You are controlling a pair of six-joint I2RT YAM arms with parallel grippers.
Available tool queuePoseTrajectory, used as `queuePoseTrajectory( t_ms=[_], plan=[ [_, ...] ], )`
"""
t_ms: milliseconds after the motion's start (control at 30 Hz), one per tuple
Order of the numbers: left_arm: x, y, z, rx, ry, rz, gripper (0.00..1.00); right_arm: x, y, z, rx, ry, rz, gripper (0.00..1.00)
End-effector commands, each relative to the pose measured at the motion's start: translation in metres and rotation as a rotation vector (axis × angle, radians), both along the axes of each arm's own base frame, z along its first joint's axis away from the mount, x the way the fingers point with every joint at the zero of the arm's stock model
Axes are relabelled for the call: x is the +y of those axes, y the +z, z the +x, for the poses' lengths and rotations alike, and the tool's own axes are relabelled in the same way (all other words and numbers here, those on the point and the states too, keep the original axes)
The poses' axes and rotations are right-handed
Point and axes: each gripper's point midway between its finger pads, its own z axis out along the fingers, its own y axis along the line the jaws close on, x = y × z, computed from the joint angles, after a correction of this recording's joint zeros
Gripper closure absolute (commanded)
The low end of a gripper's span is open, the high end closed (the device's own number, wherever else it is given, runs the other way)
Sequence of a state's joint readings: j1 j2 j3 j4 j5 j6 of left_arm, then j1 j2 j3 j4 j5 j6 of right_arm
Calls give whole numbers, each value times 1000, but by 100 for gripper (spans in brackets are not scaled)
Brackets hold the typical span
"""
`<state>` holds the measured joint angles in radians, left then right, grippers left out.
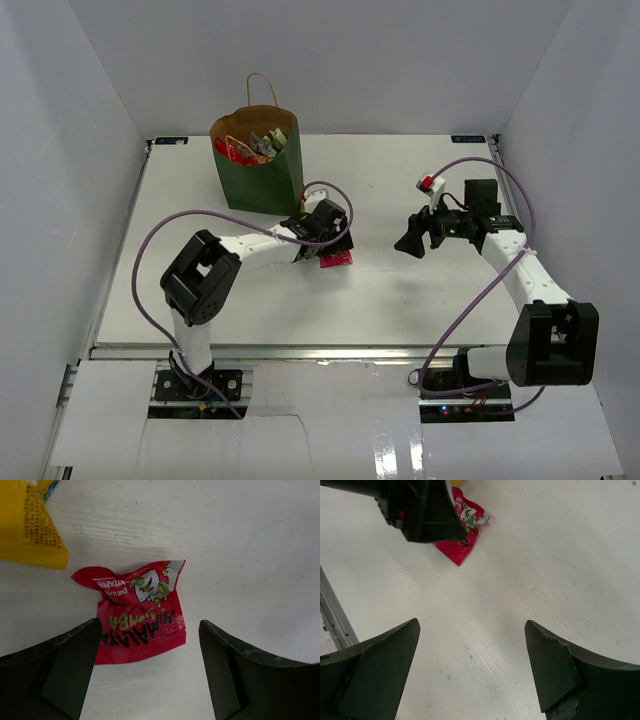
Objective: Place the snacks into the paper bag
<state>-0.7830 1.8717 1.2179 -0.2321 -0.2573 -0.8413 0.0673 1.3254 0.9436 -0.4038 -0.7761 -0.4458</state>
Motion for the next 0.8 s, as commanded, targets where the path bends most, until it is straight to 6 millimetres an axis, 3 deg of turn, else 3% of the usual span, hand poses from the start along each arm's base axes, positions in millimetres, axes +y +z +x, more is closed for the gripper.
queuePoseTrajectory(
  t_ms=[0,33,233,300,333,533,600,700,733,767],
  plan=[
    [10,-16,2,37,-3,131,14,5,31,-3,-109,45,41,9],
    [5,-11,9,24,-7,136,16,6,33,-4,-108,48,48,9],
    [9,-27,12,42,-12,194,31,8,35,3,-104,54,57,9],
    [8,-33,8,62,-27,196,41,9,33,5,-92,58,63,9],
    [7,-38,7,72,-32,198,51,10,33,5,-86,59,73,9],
    [8,-44,-3,88,-86,204,61,12,34,7,-78,64,85,8],
    [4,-37,-2,65,-125,191,71,12,32,6,-75,65,86,8],
    [-6,-9,1,8,-181,142,83,12,30,4,-70,62,84,8],
    [-10,3,2,-19,-200,120,86,12,30,3,-67,65,85,8],
    [-16,34,7,-83,-212,67,88,12,31,3,-72,66,84,8]
  ],
)
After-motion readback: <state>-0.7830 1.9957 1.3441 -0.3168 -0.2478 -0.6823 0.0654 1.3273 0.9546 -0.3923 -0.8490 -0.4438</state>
